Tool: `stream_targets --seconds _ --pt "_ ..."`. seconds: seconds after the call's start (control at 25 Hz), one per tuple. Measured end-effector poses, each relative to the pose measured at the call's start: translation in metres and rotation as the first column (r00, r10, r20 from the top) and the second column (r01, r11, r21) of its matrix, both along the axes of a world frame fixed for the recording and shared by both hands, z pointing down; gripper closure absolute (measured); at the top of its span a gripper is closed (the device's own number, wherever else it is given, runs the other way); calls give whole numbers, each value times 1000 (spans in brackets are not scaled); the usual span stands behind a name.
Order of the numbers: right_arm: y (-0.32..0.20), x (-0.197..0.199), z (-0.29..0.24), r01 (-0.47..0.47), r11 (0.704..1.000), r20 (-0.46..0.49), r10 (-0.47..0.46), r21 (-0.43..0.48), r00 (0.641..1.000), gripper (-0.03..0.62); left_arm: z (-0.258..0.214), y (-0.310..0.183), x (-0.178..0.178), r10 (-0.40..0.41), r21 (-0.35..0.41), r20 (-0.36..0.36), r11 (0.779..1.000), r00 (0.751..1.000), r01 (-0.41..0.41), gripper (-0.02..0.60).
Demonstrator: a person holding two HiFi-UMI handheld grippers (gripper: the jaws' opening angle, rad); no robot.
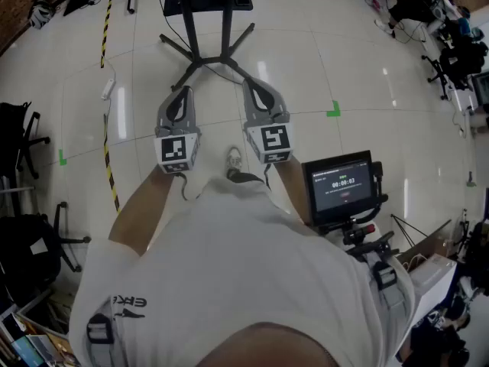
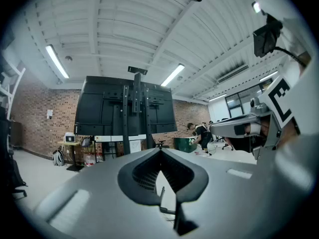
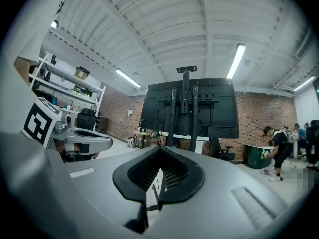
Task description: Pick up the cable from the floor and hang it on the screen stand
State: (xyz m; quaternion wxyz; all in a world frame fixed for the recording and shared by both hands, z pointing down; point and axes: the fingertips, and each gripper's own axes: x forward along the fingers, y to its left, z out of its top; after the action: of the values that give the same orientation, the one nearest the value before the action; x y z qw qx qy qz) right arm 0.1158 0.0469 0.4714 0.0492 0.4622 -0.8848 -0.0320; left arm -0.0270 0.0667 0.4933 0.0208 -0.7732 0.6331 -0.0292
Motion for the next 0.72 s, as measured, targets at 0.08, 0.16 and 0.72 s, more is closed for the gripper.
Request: stream_targets --seconds 0.08,0.16,0.72 --pt "0 -1 0 13 1000 5 -13 -11 1000 582 -1 -1 -1 -14 4 3 1000 1000 14 580" --pt "-22 2 -1 25 1000 13 -25 -17 1000 581 0 -23 1 -30 -4 11 1000 999 30 578" --pt "-163 -10 25 86 991 18 -85 -101 996 581 26 -155 -24 -145 -90 34 985 989 148 578"
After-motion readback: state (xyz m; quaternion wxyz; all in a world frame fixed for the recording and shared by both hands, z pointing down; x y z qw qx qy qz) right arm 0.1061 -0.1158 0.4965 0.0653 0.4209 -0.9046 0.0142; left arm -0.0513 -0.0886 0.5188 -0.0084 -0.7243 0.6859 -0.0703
